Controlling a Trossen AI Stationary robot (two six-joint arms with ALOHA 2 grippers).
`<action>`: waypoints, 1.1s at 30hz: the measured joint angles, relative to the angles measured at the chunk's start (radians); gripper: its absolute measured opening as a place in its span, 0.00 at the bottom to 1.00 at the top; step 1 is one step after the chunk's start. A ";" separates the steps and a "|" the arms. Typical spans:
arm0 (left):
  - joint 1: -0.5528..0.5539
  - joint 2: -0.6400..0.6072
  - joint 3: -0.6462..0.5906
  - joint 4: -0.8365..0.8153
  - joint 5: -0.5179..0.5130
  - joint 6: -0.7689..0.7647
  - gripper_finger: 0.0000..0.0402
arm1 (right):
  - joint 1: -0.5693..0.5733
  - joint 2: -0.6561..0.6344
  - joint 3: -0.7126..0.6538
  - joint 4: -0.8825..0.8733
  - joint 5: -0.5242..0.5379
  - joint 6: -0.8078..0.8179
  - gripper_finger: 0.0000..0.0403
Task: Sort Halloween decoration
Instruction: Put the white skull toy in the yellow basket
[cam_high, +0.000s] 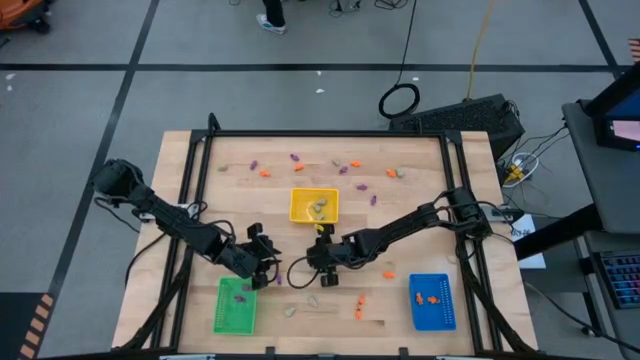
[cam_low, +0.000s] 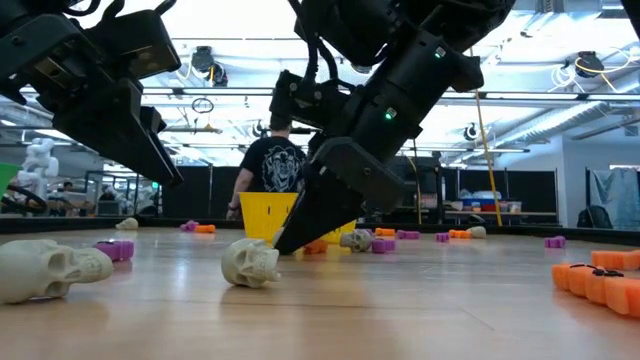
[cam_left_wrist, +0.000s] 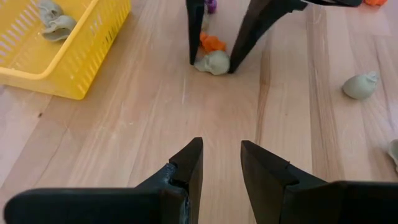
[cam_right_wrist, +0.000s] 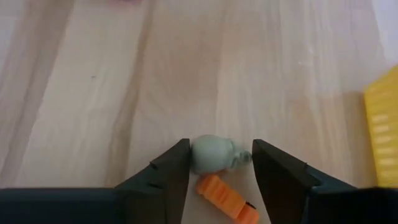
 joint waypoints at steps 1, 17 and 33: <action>0.000 0.000 0.000 0.000 0.000 0.000 0.27 | 0.004 -0.001 0.000 -0.004 0.013 0.006 0.40; 0.000 0.000 0.000 0.003 -0.001 -0.001 0.27 | 0.017 0.000 0.000 -0.002 -0.023 -0.022 0.28; 0.000 0.000 0.000 0.003 -0.001 0.000 0.27 | 0.021 0.001 0.000 0.023 -0.036 -0.025 0.20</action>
